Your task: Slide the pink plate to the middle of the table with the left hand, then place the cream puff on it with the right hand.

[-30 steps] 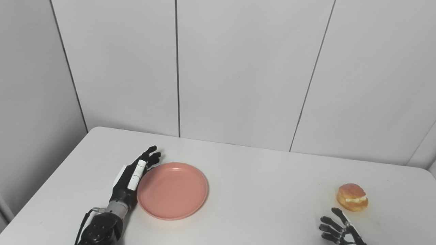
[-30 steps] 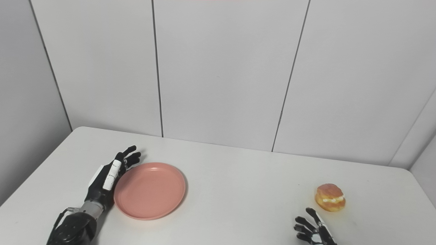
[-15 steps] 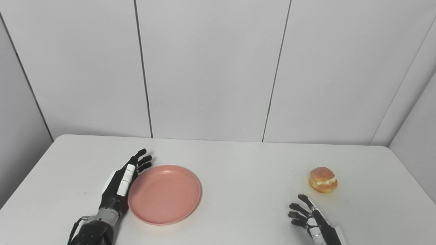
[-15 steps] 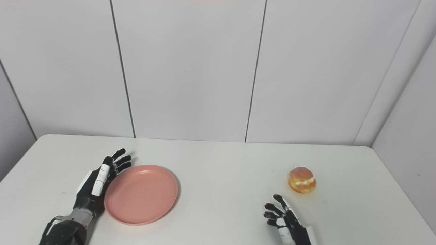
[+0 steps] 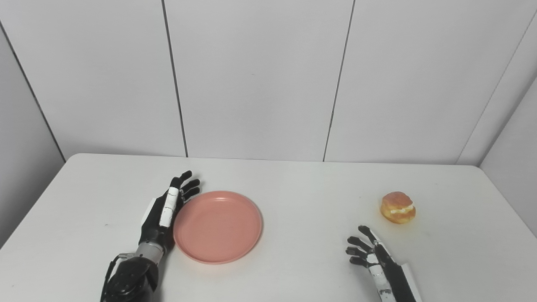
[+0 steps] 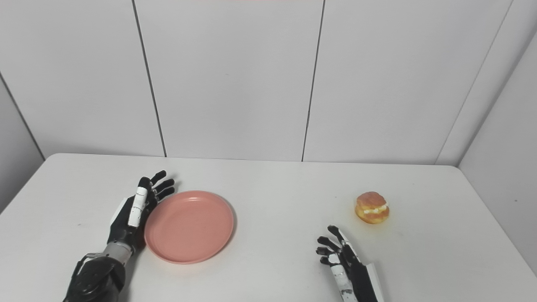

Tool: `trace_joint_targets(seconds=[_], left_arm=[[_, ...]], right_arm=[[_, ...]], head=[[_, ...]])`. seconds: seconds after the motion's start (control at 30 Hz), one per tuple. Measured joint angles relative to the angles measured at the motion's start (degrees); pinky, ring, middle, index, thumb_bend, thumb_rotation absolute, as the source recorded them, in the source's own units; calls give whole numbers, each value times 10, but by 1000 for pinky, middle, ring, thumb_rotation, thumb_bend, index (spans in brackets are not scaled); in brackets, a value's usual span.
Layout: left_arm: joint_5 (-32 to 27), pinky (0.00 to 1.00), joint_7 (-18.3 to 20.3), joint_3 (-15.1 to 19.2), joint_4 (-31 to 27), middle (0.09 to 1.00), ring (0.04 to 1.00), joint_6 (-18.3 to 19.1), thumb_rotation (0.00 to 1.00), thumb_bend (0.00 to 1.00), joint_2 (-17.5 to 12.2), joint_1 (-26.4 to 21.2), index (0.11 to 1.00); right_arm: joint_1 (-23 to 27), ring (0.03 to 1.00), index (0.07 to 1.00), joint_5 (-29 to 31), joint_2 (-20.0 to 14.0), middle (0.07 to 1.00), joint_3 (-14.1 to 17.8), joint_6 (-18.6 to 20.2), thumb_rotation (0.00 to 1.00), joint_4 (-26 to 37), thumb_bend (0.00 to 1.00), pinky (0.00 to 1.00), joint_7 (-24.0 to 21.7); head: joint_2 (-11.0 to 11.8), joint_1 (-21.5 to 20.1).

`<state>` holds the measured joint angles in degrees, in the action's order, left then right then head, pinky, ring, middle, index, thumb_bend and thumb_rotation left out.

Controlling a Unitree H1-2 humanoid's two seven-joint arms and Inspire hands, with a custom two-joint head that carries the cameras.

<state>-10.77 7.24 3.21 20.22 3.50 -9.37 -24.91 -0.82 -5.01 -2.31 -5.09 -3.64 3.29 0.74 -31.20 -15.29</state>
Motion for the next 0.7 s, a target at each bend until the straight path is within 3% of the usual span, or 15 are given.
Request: trace_joint_targets(seconds=[0.17,0.4,0.7], left_arm=[[3,852,-19,0,-35,839,858,43,956,795,20,2,837],[10,860,-13,-13,-77,849,860,86,957,779,24,11,854],[14,845,-4,-22,-91,880,874,77,920,854,30,22,941]], right_arm=[[1,748,892,-11,5,800,-8,0,1000,0,827,704,4],[0,744,888,-26,16,799,-17,11,1000,8,806,694,13],[0,751,896,-33,27,804,-27,12,1000,8,841,701,15]], head=[[-3,-23],[-7,-60],[-9,-85]])
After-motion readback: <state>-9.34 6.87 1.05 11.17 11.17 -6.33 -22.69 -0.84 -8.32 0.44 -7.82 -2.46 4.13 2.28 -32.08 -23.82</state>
